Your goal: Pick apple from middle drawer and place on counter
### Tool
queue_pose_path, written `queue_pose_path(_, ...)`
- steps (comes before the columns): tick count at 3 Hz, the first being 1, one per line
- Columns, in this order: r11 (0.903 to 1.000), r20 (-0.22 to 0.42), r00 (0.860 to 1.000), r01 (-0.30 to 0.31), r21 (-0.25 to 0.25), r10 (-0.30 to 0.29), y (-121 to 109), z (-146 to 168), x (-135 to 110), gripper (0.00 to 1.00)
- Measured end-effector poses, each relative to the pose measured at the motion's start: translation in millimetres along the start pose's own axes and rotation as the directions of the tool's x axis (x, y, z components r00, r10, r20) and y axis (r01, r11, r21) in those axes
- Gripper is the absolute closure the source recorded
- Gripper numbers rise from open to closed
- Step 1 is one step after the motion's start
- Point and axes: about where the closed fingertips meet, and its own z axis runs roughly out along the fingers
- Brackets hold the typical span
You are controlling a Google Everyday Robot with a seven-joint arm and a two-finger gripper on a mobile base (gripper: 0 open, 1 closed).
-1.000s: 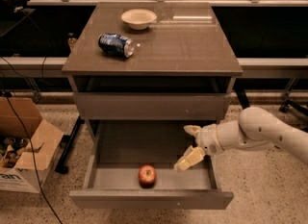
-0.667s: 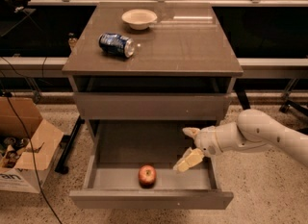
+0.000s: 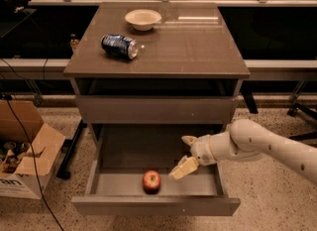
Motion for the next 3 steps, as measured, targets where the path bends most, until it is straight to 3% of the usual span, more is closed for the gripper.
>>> queue_pose_path(3,0.9999,-0.057,0.998,-0.009,-0.013,0.008,-23.9,94.9,44.1,0.00)
